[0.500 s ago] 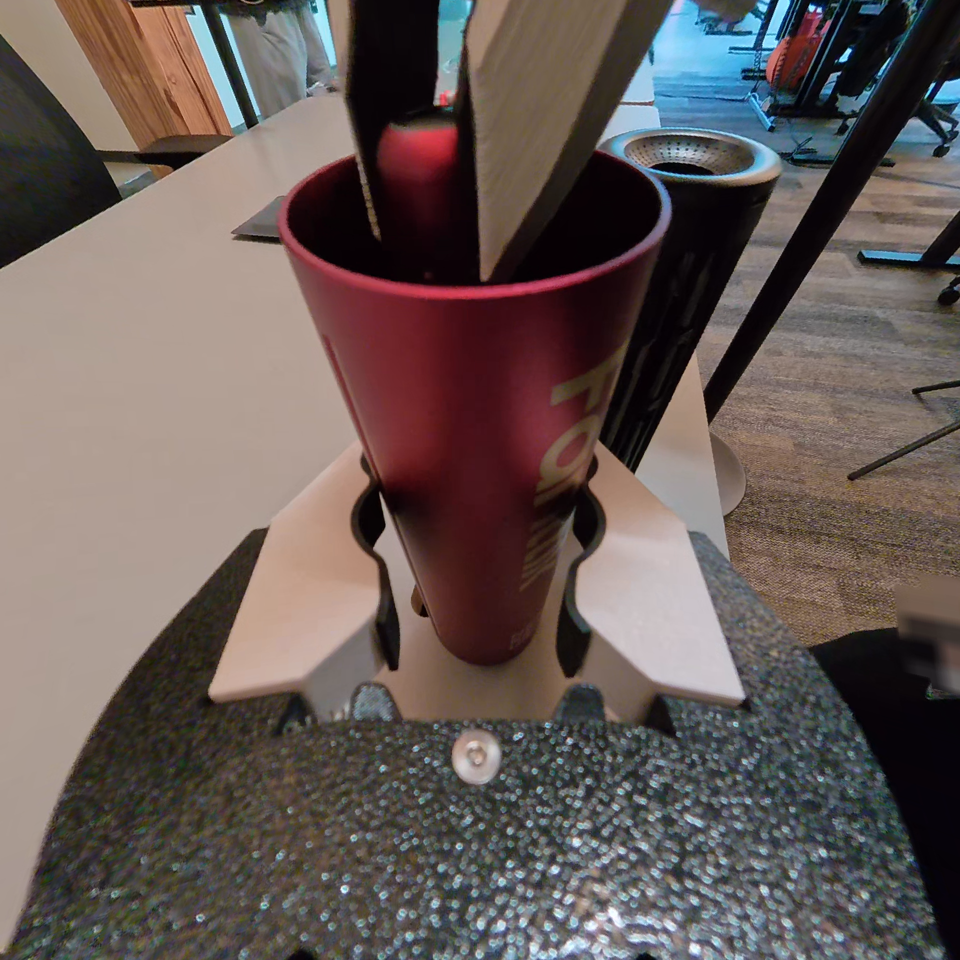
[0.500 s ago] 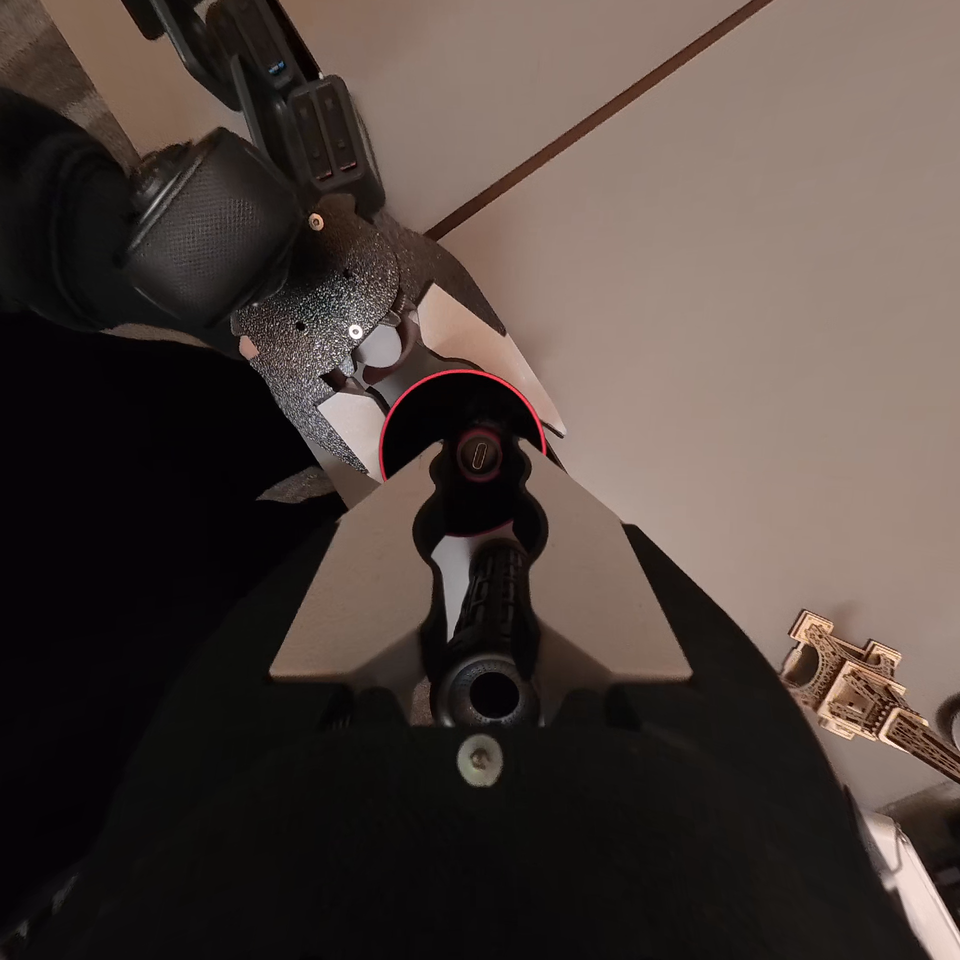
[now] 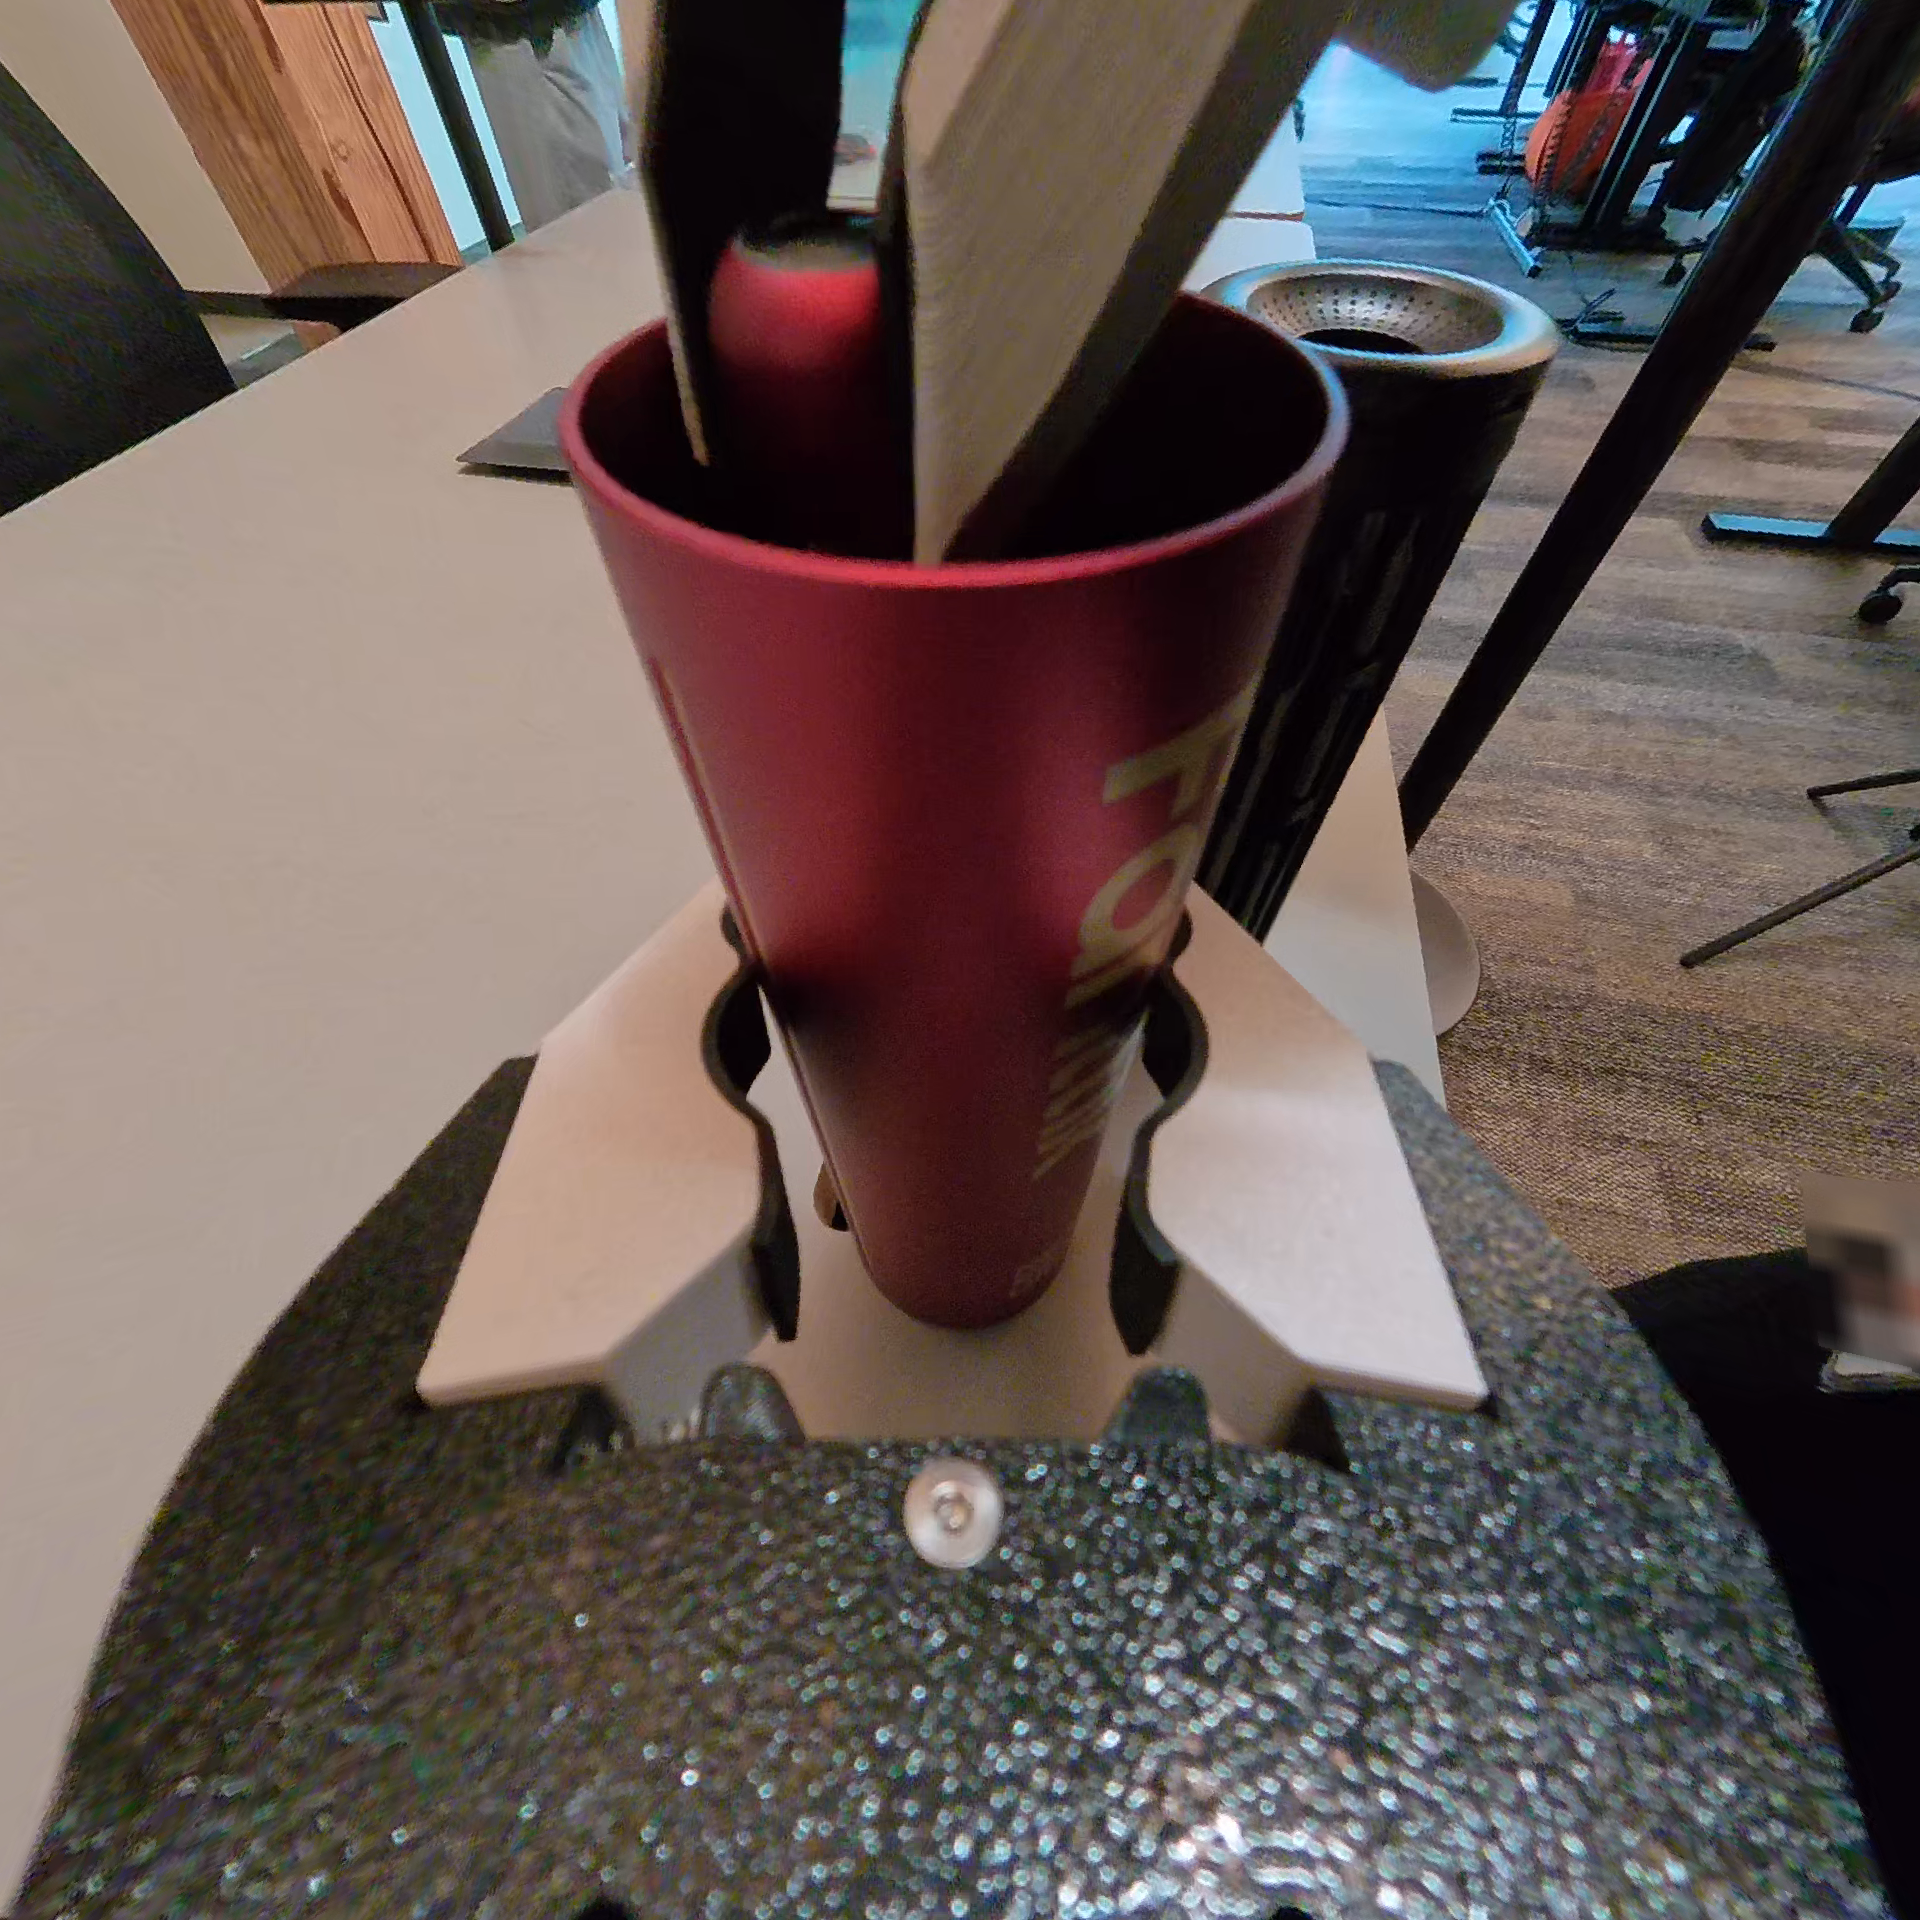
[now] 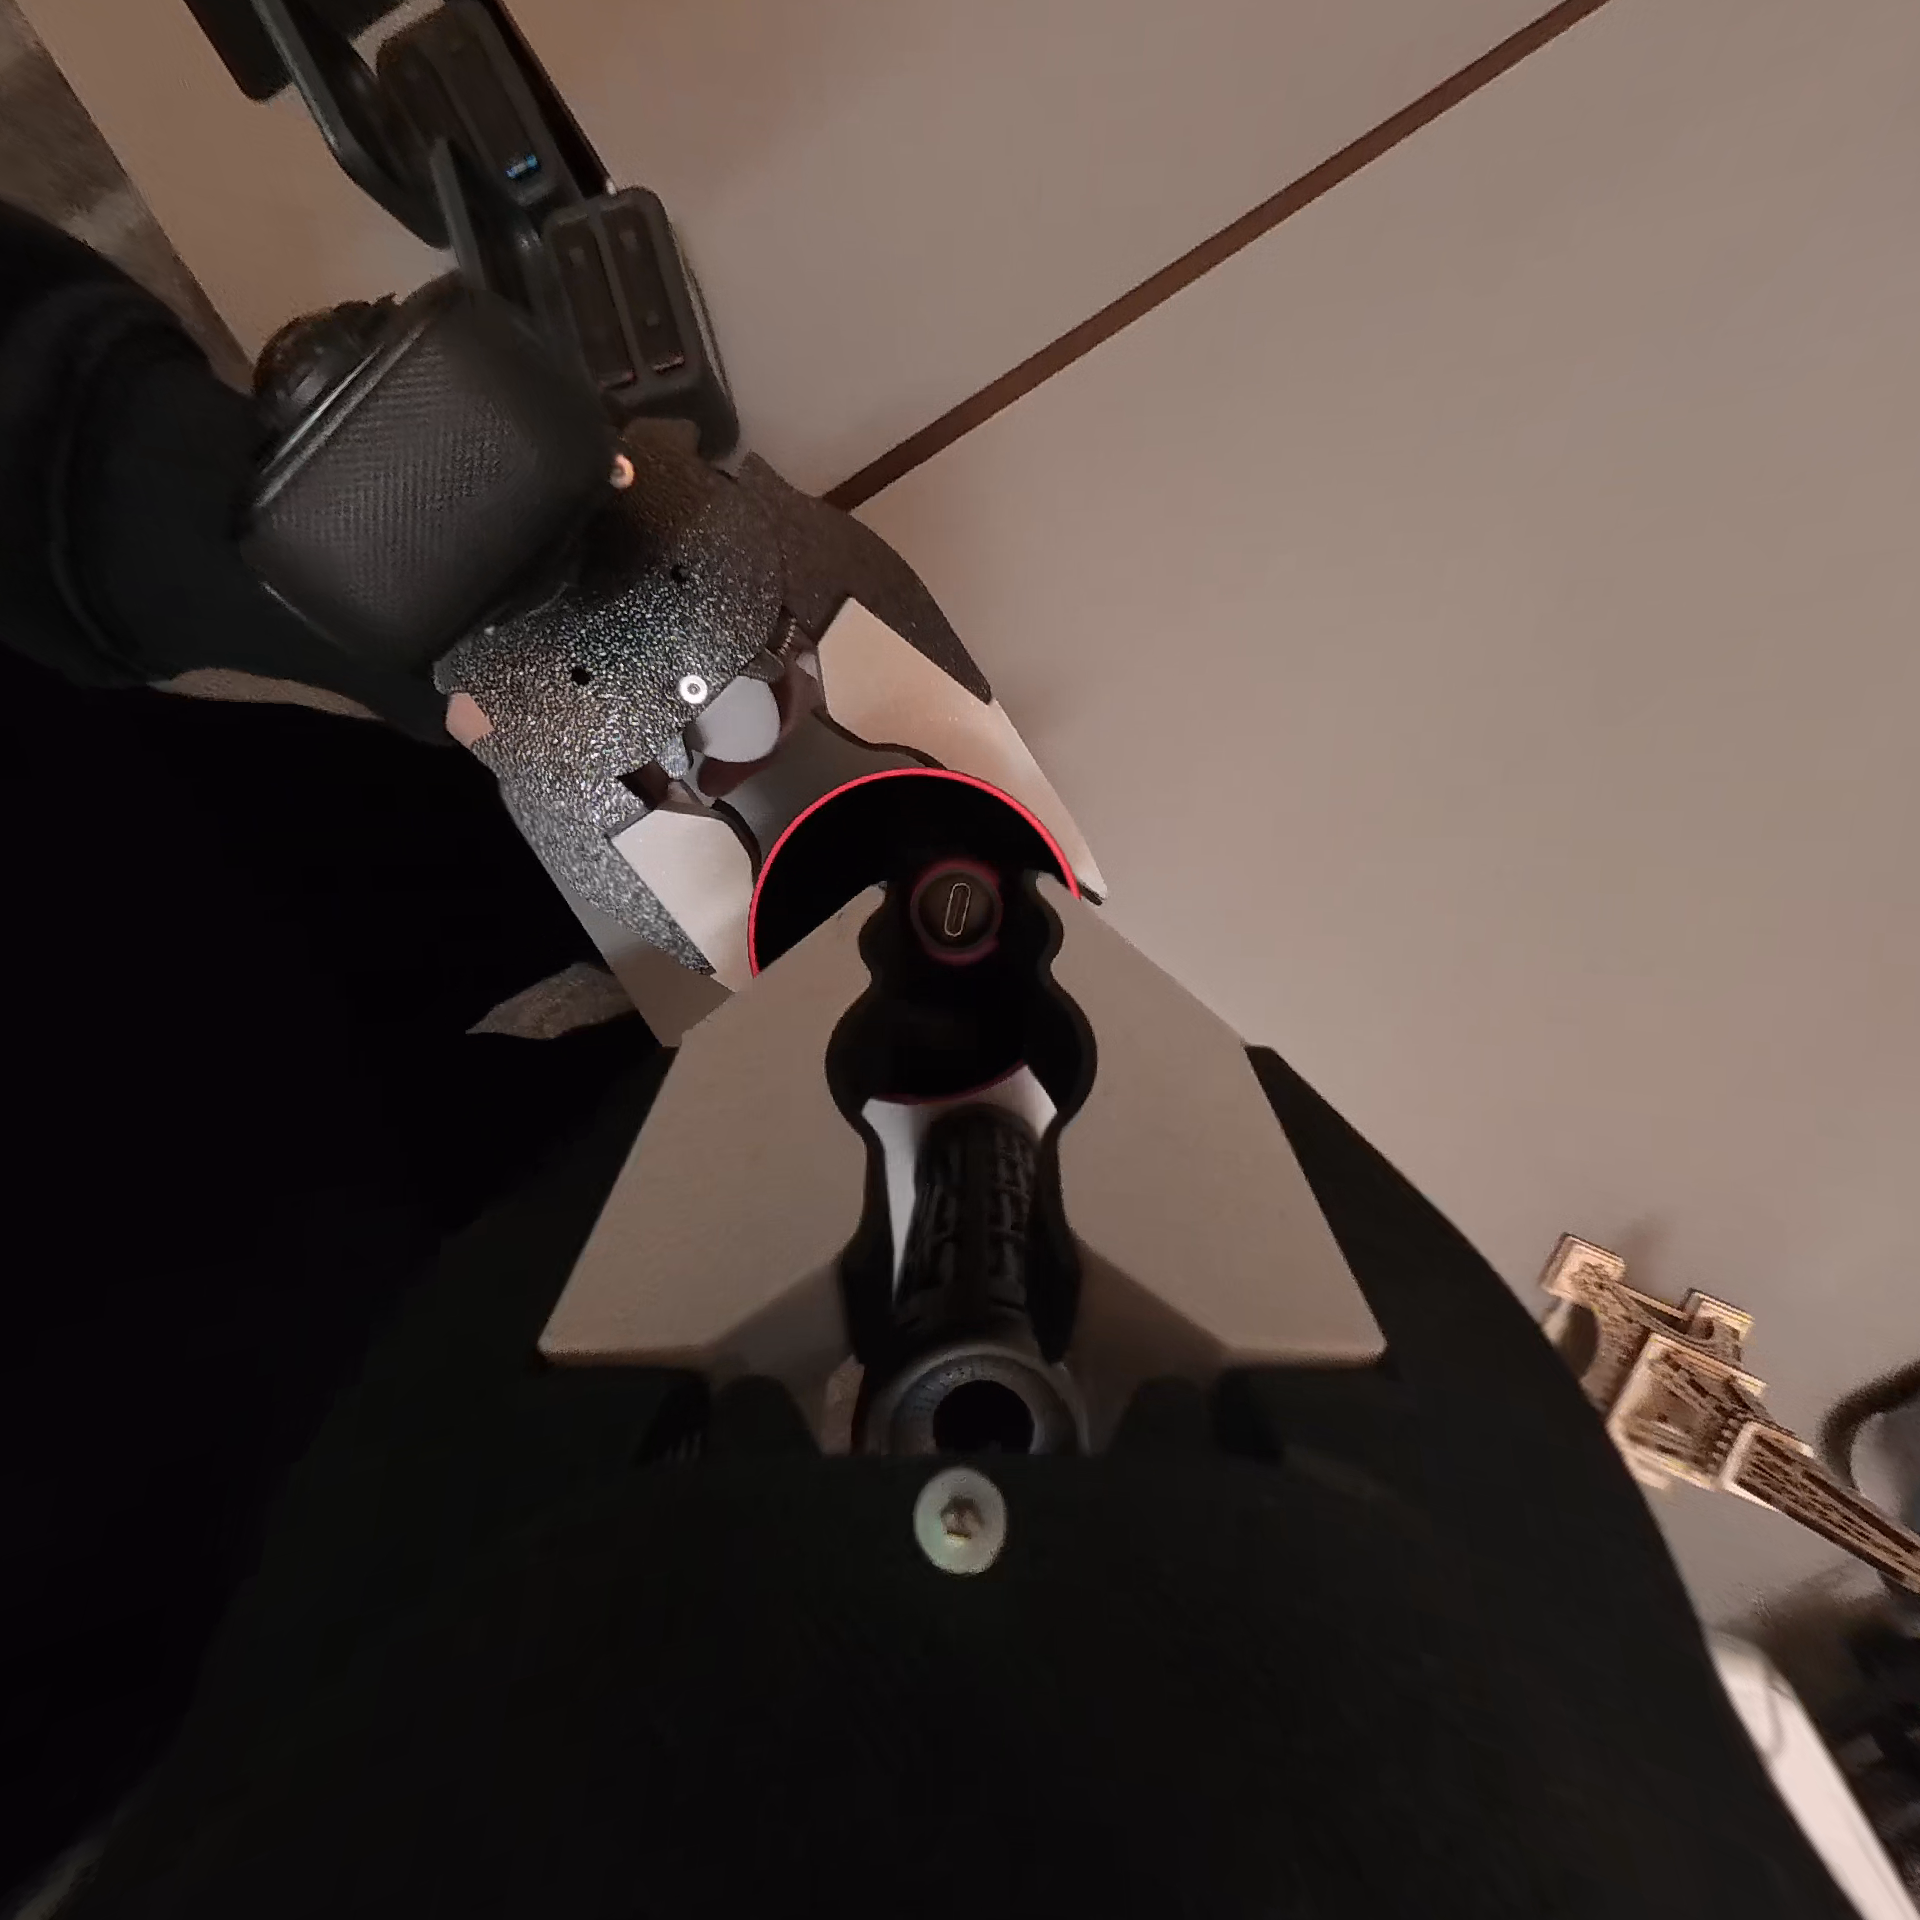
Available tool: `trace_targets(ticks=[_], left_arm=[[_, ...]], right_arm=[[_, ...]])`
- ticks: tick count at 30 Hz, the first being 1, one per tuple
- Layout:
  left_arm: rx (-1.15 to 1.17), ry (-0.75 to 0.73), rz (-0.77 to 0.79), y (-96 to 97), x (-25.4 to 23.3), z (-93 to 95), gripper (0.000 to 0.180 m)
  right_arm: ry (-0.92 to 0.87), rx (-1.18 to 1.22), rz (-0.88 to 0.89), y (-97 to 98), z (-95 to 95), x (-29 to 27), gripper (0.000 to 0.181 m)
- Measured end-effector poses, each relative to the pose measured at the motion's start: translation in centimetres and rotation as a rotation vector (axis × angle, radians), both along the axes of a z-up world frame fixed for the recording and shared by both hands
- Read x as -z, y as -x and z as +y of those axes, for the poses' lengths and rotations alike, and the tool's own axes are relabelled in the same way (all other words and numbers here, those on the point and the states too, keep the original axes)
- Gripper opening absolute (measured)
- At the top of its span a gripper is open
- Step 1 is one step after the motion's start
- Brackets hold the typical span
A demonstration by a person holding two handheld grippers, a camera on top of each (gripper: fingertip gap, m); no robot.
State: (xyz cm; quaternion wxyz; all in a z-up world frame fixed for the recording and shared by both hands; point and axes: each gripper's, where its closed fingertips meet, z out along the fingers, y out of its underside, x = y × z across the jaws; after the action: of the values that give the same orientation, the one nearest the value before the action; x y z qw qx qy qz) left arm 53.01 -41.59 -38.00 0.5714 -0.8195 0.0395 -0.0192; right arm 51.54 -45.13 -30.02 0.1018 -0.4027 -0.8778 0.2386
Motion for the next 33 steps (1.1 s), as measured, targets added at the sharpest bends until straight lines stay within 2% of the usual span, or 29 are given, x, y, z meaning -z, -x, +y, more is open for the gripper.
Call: trace_targets(ticks=[17, 25, 29, 33], left_arm=[[0.007, -0.001, -0.015, -0.1, 0.0, -0.1, 0.070], [0.039, 0.068, -0.031, -0.4, 0.3, -0.6, 0.075], [0.062, 0.056, -0.044, -0.5, -1.8, -1.2, 0.082], [0.106, 0.041, -0.052, -0.8, -5.2, -2.3, 0.089]], right_arm=[[-0.045, 0.000, -0.065, -0.2, 0.6, -0.3, 0.020], [0.024, 0.041, -0.009, -0.5, 1.6, -4.3, 0.020], [0.088, 0.063, 0.053, -0.7, 2.4, -7.8, 0.020], [0.155, 0.067, 0.078, -0.8, 2.6, -8.7, 0.020]])
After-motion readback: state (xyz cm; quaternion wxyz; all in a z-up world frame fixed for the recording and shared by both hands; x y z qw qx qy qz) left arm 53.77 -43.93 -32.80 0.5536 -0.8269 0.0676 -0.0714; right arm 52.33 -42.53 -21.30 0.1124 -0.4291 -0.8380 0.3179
